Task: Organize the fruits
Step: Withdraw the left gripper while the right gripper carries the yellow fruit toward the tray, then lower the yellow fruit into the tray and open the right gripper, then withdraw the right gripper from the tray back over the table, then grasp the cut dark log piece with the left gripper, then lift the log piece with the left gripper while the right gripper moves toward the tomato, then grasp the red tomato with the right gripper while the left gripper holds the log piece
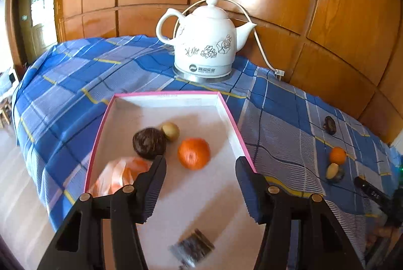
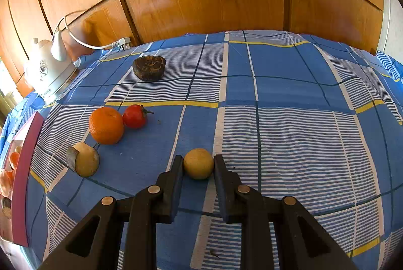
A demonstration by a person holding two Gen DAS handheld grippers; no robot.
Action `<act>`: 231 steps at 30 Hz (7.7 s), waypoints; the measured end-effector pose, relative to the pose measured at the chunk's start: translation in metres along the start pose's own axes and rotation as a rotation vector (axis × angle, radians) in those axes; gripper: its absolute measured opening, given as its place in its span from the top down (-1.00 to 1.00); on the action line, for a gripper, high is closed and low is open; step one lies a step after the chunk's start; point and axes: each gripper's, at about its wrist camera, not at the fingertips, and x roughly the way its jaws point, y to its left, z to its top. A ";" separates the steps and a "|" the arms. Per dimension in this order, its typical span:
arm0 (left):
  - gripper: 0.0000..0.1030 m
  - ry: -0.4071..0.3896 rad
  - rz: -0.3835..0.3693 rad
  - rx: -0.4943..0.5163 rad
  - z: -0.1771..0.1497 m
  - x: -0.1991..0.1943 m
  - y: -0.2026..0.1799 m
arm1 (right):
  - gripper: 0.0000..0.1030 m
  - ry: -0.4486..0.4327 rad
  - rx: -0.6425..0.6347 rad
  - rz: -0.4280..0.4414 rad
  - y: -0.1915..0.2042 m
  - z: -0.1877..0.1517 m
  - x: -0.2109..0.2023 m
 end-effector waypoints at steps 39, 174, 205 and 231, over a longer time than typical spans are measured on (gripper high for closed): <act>-0.22 -0.027 0.124 -0.080 -0.032 -0.042 0.054 | 0.54 -0.077 -0.141 0.138 0.066 0.001 -0.057; 0.49 0.108 -0.335 0.347 -0.071 0.061 -0.178 | -0.36 -0.012 -0.035 -0.105 0.006 -0.028 -0.019; 0.50 0.079 -0.365 0.327 -0.073 0.059 -0.172 | -0.11 0.034 -0.094 0.131 0.047 0.055 -0.019; 0.50 0.076 -0.386 0.313 -0.073 0.061 -0.170 | -0.08 0.275 -0.178 0.193 0.061 0.097 0.054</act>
